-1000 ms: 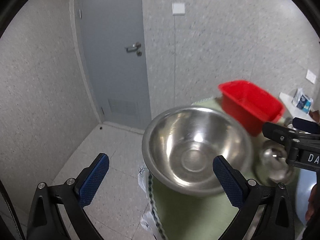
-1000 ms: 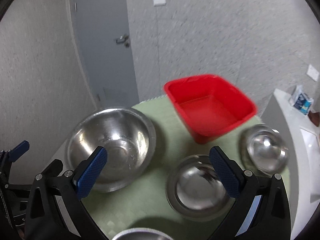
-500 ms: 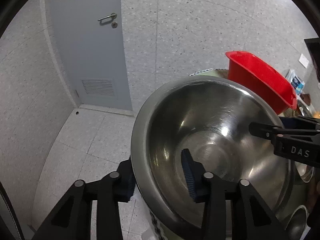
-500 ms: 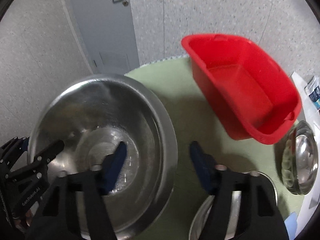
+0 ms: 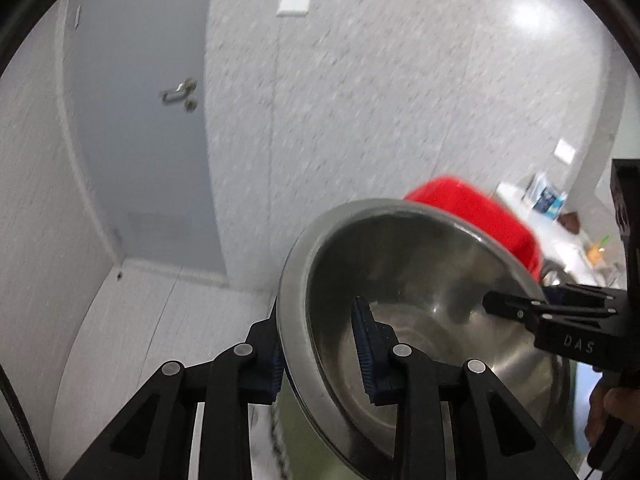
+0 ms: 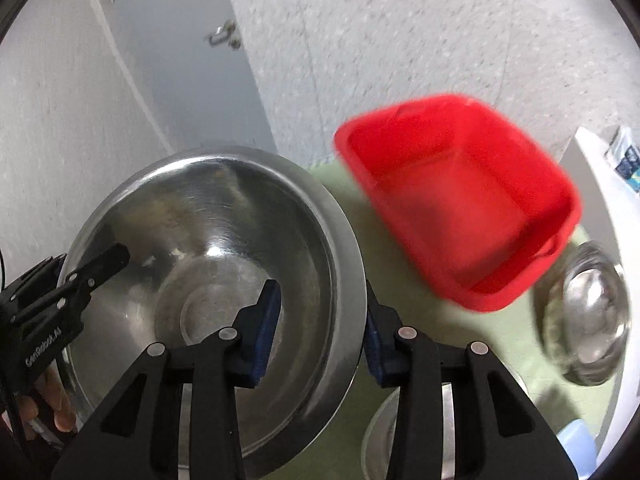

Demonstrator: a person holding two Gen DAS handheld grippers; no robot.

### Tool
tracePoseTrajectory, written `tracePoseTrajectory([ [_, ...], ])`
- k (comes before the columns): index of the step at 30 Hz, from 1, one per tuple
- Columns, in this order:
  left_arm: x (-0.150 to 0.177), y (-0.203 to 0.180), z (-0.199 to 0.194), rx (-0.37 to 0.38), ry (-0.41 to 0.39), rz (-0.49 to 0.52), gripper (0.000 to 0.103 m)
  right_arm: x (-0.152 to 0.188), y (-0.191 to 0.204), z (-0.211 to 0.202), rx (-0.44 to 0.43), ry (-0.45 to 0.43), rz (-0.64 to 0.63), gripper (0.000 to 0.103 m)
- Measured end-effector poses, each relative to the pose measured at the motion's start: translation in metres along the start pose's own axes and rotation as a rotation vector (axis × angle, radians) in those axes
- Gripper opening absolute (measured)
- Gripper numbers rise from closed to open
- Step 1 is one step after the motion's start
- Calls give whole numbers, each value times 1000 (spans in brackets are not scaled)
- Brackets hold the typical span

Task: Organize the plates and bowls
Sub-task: 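Grasp the large steel bowl rim with both tools and lift it toward the red basin, then lower the steel bowl into the red basin and open both tools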

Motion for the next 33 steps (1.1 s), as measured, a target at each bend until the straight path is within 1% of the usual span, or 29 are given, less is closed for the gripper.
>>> tracePoseTrajectory([
  [2,-13,-9,4,29,-19,25,27,-11,-11,-13,23,-32,22,39],
  [4,-20,-18,10,78,-19,47,27,-19,-25,-23,48,-61,46,39],
  [7,-35,-37,34,130,-26,97,27,-34,-57,-29,109,-85,82,39],
  [8,-40,-41,47,139,-21,108,27,-38,-70,-29,128,-90,97,39],
  [11,-57,-57,92,187,16,128,27,-48,-107,-23,152,-87,149,39],
  [14,-74,-74,143,204,51,161,27,-58,-139,-6,162,-58,196,39],
  [15,-86,-80,161,210,61,169,27,-59,-147,0,163,-51,205,39],
  [17,-91,-87,191,203,92,189,27,-58,-165,16,180,-16,225,39],
  [18,-104,-97,208,201,103,194,27,-58,-173,20,182,-7,231,39],
  [19,-105,-100,221,199,114,206,27,-56,-179,29,189,11,236,39],
  [23,-113,-118,271,173,155,237,27,-45,-190,41,213,54,236,39],
  [24,-115,-135,280,168,164,241,27,-43,-189,44,223,67,230,39],
  [26,-114,-144,296,152,181,258,27,-39,-190,47,242,80,220,39],
  [28,-110,-163,298,146,185,270,28,-38,-190,51,267,100,202,39],
  [30,-107,-173,308,134,188,283,32,-37,-188,55,297,121,181,39],
  [33,-100,-181,313,125,200,292,33,-36,-187,63,318,148,157,42],
])
Point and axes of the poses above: each gripper's, at about its wrist camera, not at the fingertips, and z roughly the way its jaws point, y to its left, x to its underside, the point moved 1 cm from there along z, roughly the way its jaws point, and after that the axes turned 11 degrees about -z, right-handed, at the moved point
